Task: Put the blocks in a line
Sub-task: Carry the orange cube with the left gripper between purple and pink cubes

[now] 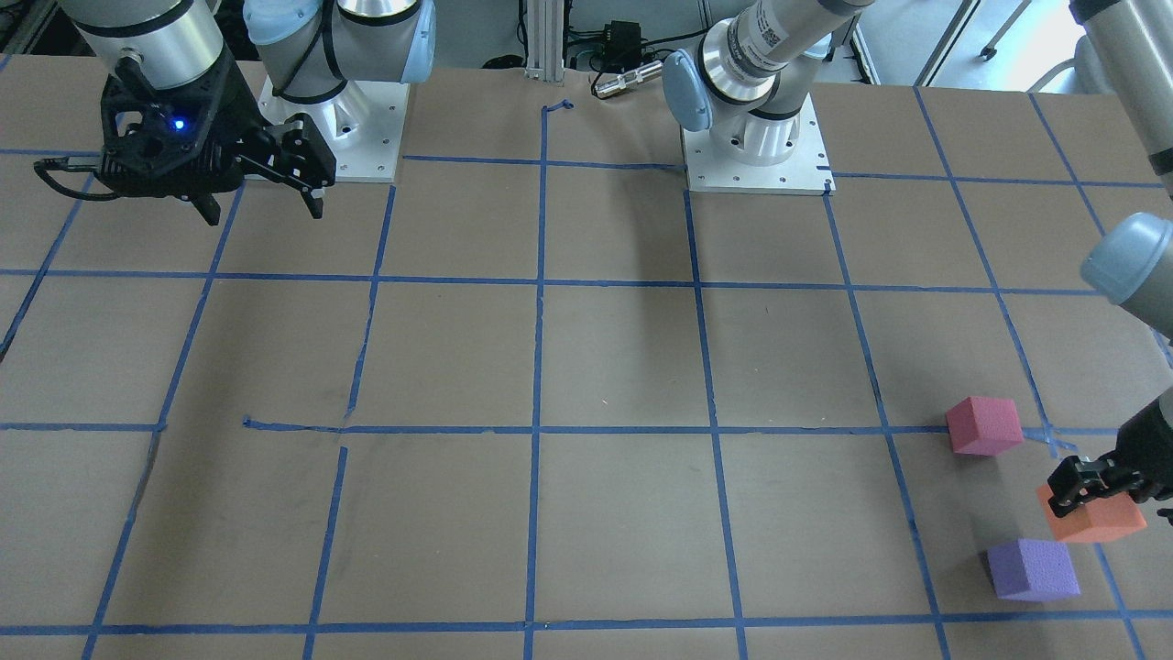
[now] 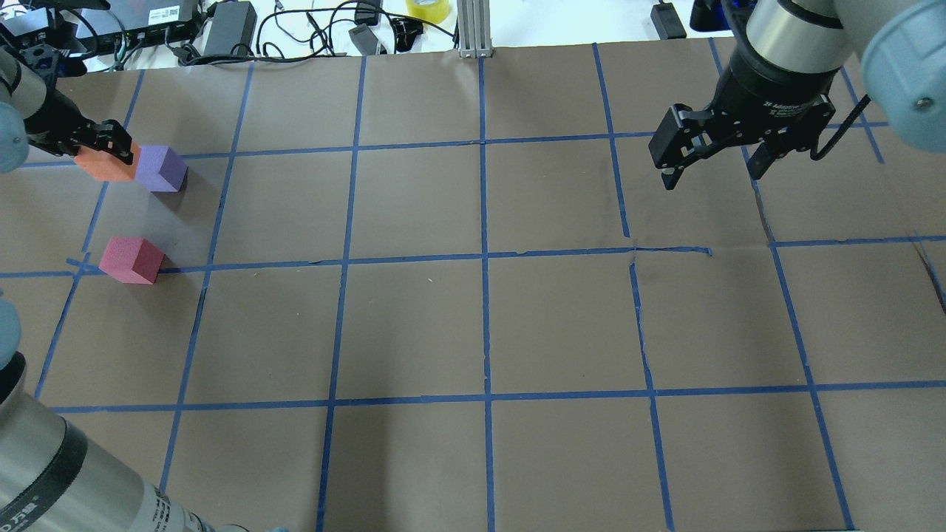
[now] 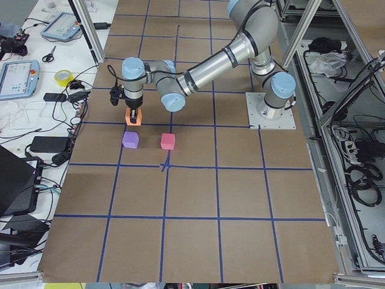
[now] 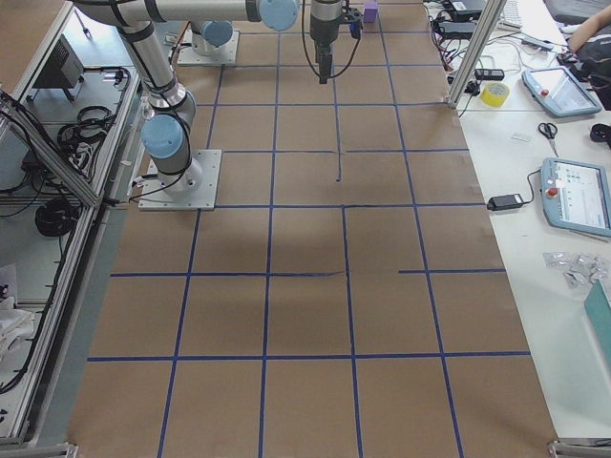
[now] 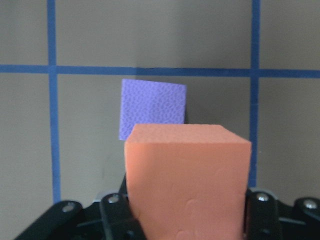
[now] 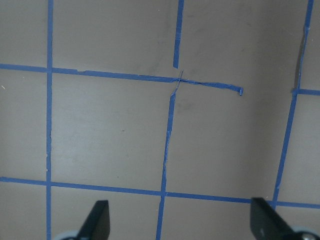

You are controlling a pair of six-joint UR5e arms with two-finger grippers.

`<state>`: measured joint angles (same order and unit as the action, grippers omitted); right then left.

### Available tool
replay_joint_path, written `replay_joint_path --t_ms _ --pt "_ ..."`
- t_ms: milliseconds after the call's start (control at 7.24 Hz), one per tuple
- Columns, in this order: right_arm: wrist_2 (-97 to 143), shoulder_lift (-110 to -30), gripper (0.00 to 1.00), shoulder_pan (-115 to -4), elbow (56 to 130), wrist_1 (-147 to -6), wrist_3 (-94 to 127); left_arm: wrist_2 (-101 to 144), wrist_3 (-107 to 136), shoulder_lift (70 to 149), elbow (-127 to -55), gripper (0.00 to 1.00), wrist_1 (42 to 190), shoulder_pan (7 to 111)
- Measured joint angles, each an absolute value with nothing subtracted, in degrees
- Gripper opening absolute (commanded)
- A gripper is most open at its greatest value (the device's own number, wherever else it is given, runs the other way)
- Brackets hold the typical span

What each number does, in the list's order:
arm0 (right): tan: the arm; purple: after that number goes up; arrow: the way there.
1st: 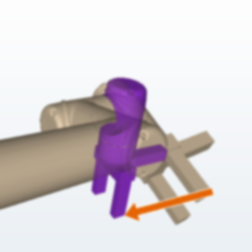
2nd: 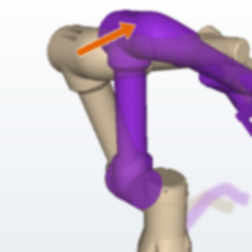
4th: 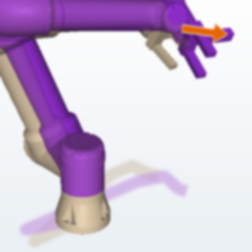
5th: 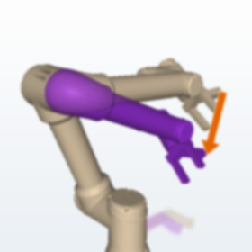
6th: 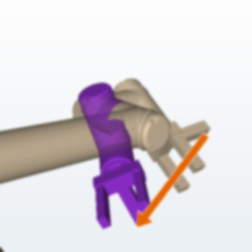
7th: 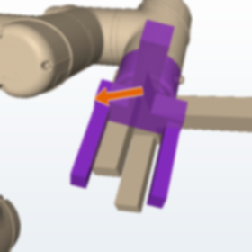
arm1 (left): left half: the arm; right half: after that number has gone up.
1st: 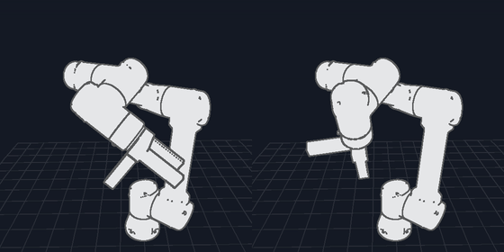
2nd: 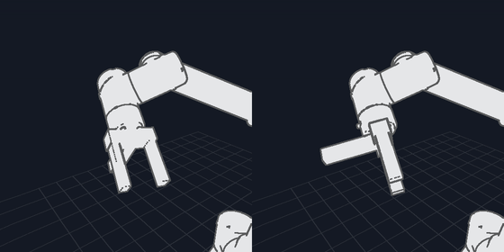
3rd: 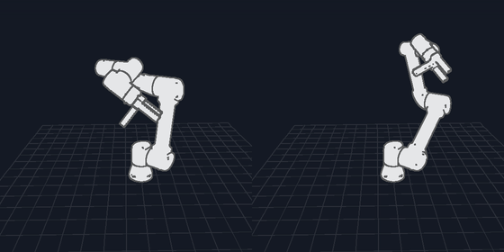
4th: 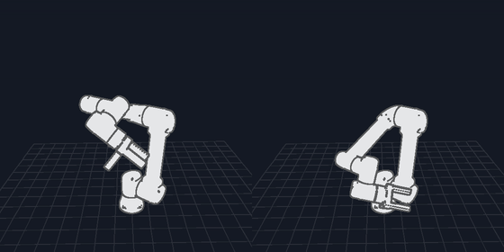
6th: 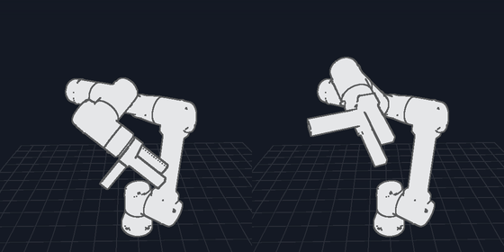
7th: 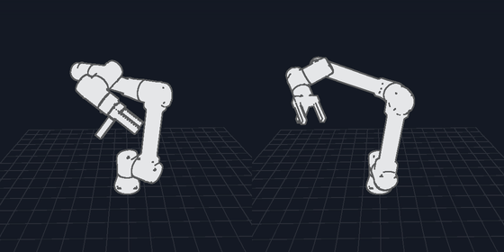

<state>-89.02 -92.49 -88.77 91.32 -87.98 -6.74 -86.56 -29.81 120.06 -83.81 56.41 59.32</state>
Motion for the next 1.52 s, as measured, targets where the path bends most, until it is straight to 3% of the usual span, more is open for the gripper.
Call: replay_joint_path --t_ms 967,1519 --pt "-91.46 -92.5 1.0 -88.72 91.3 -88.08 -6.96 -86.6 -37.74 120.91 -91.14 0.0 55.73 56.26" --pt "-93.06 -92.72 1.0 -88.77 91.21 -88.72 -6.83 -85.02 -30.87 122.5 -91.63 0.0 54.14 56.68"
